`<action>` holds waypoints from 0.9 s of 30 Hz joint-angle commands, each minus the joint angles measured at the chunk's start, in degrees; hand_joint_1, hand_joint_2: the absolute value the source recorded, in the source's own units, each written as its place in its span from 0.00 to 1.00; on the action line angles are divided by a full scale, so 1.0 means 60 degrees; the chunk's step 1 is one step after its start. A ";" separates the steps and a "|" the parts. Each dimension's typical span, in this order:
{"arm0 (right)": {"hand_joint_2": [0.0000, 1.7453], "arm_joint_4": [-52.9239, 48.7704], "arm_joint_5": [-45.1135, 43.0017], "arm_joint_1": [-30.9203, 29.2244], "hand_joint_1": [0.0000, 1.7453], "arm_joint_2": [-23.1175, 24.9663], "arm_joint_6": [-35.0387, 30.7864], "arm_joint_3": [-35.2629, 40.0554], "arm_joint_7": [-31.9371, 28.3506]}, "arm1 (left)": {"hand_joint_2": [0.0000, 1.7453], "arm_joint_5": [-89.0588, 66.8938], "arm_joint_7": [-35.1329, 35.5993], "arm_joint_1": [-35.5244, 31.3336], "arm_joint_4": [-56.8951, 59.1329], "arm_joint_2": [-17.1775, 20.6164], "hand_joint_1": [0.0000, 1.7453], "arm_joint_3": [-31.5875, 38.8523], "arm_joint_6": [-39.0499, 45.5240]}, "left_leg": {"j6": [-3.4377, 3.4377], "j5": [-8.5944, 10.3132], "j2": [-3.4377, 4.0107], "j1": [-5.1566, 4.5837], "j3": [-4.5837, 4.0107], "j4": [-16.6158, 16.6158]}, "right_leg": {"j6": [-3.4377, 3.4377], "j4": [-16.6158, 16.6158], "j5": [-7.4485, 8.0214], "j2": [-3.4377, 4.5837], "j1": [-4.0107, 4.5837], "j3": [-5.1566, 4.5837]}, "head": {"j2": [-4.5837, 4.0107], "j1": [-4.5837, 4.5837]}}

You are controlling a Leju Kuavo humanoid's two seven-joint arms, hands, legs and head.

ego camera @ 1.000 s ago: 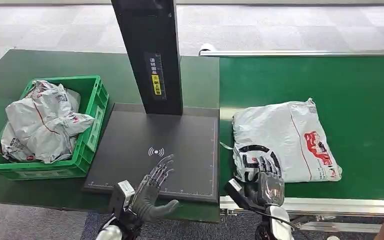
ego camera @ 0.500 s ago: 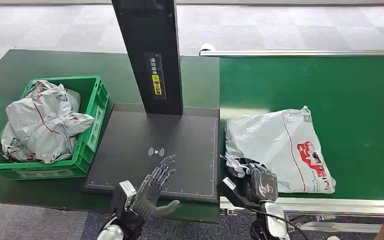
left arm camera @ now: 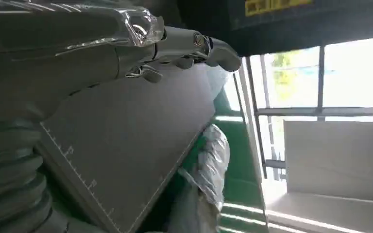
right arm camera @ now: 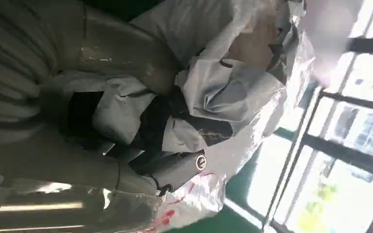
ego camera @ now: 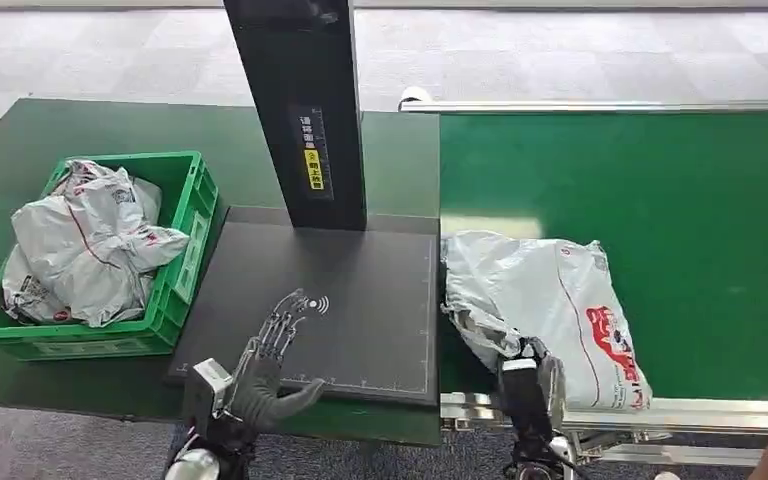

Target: Moved the parcel from conveyor to table for the left to box.

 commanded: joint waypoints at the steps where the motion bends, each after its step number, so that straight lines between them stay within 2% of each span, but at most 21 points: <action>1: 1.00 -0.5804 0.0181 0.1236 1.00 -0.1237 0.1467 0.0549 0.0204 | 1.00 -0.0395 -0.0463 0.0508 -0.1078 0.0186 0.00 0.1702 0.0100 | 0.0005 -0.0015 0.0001 -0.0011 0.0000 0.0009 | 0.0005 0.0015 -0.0014 0.0014 -0.0012 -0.0007 | 0.0000 -0.0004; 5: 1.00 -0.5578 0.1200 0.0228 1.00 -0.1795 0.1365 0.1459 0.0499 | 1.00 -0.0536 -0.0528 -0.0072 -0.0787 0.0108 0.00 0.1980 0.0089 | 0.0006 -0.0009 0.0011 -0.0010 0.0006 0.0010 | 0.0006 0.0014 -0.0003 0.0027 -0.0011 -0.0004 | 0.0000 -0.0004; 7: 1.00 -0.5060 0.1550 -0.0630 1.00 -0.2208 0.1223 0.2002 0.0691 | 1.00 -0.0569 -0.0584 -0.0418 -0.0542 0.0260 0.00 0.1972 0.0110 | 0.0008 0.0000 0.0017 -0.0008 0.0029 -0.0008 | 0.0006 -0.0006 0.0011 0.0042 -0.0009 0.0017 | 0.0000 -0.0004; 9: 1.00 -0.4306 0.2731 -0.1678 1.00 -0.2642 0.0873 0.2741 0.1251 | 1.00 -0.0538 -0.0686 -0.0830 -0.0220 0.0436 0.00 0.1957 0.0218 | 0.0007 0.0004 0.0043 -0.0010 0.0011 0.0006 | 0.0005 0.0007 0.0023 0.0059 -0.0011 -0.0006 | 0.0000 -0.0004; 11: 1.00 -0.3786 0.3019 -0.2276 1.00 -0.2742 0.0747 0.3132 0.1497 | 1.00 -0.0522 -0.0693 -0.1045 -0.0061 0.0509 0.00 0.1968 0.0243 | 0.0006 0.0009 0.0070 -0.0003 0.0018 -0.0005 | -0.0006 -0.0005 0.0041 0.0077 -0.0004 -0.0001 | 0.0000 -0.0004; 12: 1.00 -0.3230 0.3904 -0.2853 1.00 -0.2968 0.0803 0.3675 0.1983 | 1.00 -0.0521 -0.0707 -0.1235 0.0044 0.0545 0.00 0.1999 0.0329 | 0.0009 0.0014 0.0073 -0.0005 0.0029 -0.0012 | -0.0008 -0.0011 0.0049 0.0083 -0.0006 0.0009 | 0.0000 0.0000; 13: 1.00 -0.2533 0.4291 -0.3543 1.00 -0.2914 0.0952 0.4115 0.2395 | 1.00 -0.0496 -0.0696 -0.1466 0.0144 0.0585 0.00 0.2045 0.0400 | 0.0009 0.0020 0.0070 -0.0007 0.0034 -0.0009 | -0.0010 -0.0006 0.0052 0.0074 -0.0007 0.0008 | 0.0000 -0.0004; 16: 1.00 -0.0210 0.4491 -0.5619 1.00 -0.2486 0.1063 0.5589 0.2512 | 1.00 -0.0382 -0.0563 -0.1864 0.0244 0.0818 0.00 0.2170 0.0593 | 0.0005 0.0028 0.0098 -0.0002 0.0037 -0.0012 | -0.0013 -0.0006 0.0065 0.0113 -0.0002 0.0014 | 0.0000 -0.0004; 18: 1.00 0.0624 0.4320 -0.6399 1.00 -0.2072 0.1077 0.6144 0.2680 | 1.00 -0.0307 -0.0524 -0.1917 0.0252 0.0993 0.00 0.2217 0.0609 | -0.0004 0.0036 0.0152 0.0001 0.0044 -0.0011 | -0.0021 0.0001 0.0088 0.0159 0.0001 -0.0005 | 0.0000 0.0000; 23: 1.00 0.0452 0.4292 -0.6398 1.00 -0.2118 0.1084 0.6403 0.2894 | 1.00 -0.0297 -0.0525 -0.1859 0.0238 0.1027 0.00 0.2229 0.0613 | -0.0007 0.0053 0.0035 0.0004 0.0047 -0.0013 | -0.0026 0.0009 0.0053 0.0043 0.0005 0.0021 | 0.0000 0.0000; 27: 1.00 0.0475 0.4196 -0.6540 1.00 -0.2049 0.1208 0.6607 0.2887 | 1.00 -0.0271 -0.0535 -0.1896 0.0276 0.1077 0.00 0.2205 0.0724 | 0.0000 0.0050 0.0022 0.0005 0.0029 -0.0006 | -0.0020 0.0010 0.0049 0.0034 0.0008 0.0014 | 0.0000 0.0000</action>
